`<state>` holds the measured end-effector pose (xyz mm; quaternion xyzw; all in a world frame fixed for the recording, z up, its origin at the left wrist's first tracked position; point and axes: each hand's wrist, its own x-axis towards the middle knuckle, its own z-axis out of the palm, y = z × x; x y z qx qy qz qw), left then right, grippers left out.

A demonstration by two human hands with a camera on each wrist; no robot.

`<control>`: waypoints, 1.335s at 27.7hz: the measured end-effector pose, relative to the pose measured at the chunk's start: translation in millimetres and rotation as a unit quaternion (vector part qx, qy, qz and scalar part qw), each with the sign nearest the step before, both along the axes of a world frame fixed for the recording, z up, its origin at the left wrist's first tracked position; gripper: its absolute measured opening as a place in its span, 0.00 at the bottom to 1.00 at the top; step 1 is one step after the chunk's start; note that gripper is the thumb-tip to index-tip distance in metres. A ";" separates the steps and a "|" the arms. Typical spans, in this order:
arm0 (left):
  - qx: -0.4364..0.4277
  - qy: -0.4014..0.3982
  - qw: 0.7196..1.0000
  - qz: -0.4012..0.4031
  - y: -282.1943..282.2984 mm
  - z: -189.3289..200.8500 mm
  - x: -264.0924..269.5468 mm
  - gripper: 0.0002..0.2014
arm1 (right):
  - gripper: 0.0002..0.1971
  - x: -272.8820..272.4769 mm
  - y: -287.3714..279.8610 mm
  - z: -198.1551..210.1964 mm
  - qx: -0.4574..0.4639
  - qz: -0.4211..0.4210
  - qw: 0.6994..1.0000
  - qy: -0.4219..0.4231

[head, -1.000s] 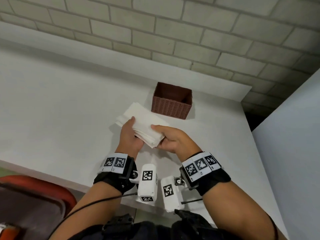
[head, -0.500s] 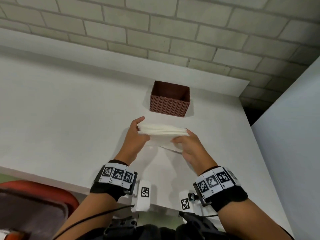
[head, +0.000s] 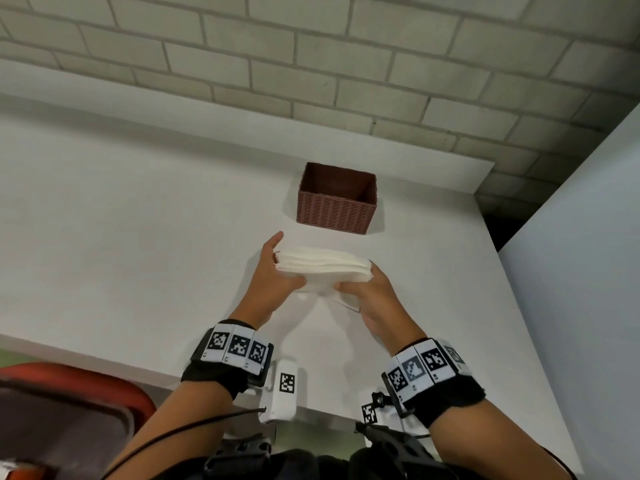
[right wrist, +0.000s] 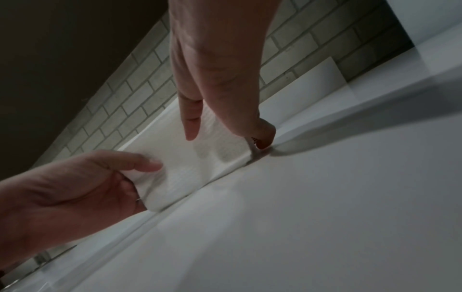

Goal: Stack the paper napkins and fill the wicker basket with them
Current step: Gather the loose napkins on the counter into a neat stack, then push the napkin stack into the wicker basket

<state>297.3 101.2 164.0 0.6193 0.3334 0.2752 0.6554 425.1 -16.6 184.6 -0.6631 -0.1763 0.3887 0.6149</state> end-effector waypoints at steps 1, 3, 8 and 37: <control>0.000 0.000 1.000 0.006 2.3 -1.1 -1.3 0.45 | 0.26 1.8 -0.9 0.2 -0.005 0.006 1.000 -0.005; 0.008 0.012 1.000 -0.009 4.3 -0.5 -2.5 0.44 | 0.26 4.4 -0.5 0.9 -0.024 0.018 0.999 -0.019; 0.107 0.046 0.993 -0.003 3.6 23.9 -4.9 0.39 | 0.22 -0.9 1.1 24.2 -0.037 0.009 0.993 -0.114; -0.373 -0.394 0.838 0.062 -11.5 58.5 30.0 0.26 | 0.27 -46.6 19.7 54.6 0.244 -0.107 0.952 -0.150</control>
